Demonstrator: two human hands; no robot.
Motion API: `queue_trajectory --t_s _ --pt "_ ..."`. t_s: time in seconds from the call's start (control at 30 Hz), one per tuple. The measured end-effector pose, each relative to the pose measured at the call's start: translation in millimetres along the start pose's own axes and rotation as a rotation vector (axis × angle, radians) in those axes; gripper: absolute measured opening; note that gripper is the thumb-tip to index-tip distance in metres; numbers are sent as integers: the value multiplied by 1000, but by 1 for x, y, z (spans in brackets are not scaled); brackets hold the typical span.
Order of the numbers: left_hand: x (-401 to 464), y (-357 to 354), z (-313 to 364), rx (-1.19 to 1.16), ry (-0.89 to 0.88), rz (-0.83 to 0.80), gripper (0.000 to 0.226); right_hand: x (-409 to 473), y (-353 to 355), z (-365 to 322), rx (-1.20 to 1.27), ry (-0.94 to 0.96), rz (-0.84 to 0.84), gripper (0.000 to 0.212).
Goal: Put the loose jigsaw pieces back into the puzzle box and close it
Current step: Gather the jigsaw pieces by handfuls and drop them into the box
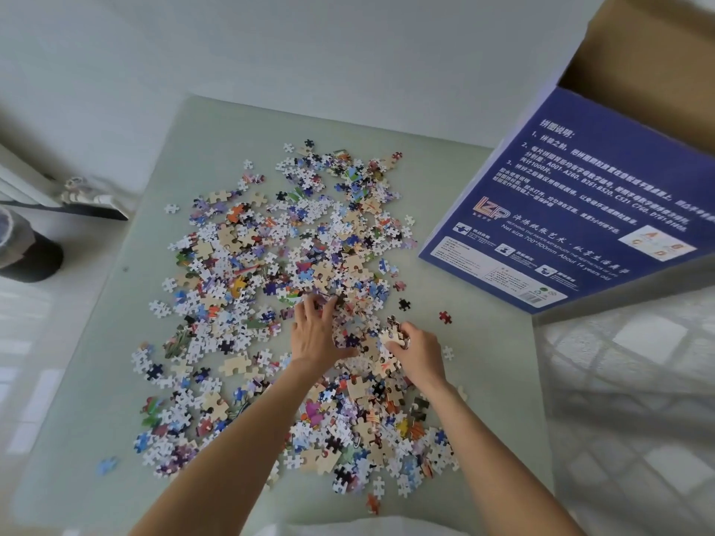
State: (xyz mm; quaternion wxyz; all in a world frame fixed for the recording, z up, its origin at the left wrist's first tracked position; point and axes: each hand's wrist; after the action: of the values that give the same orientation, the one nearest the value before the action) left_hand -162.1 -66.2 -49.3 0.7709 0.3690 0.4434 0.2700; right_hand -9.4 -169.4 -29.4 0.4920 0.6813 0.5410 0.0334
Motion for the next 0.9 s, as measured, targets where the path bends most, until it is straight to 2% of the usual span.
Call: queue_trajectory --t_s 0.27,0.5,0.73,0.9 --pt "19 6 18 5 -29 -8 112 -2 5 0 58 -18 31 39" --pt "20 6 31 -69 -91 -57 73 1 3 7 66 -10 34 46" --pt "15 16 16 -185 -177 21 35 -2 1 9 102 6 40 30" --pt "11 25 7 -286 -117 -23 33 -3 7 8 123 -7 28 24"
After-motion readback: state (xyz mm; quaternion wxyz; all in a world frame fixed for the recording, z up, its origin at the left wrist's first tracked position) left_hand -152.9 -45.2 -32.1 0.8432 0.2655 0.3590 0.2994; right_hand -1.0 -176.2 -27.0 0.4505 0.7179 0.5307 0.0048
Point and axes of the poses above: each hand's wrist, its own x-axis towards the middle knuckle, its own y-axis out of the back of the hand, z = x × y, and after that the axes turned 8 degrees about -z, right-handed
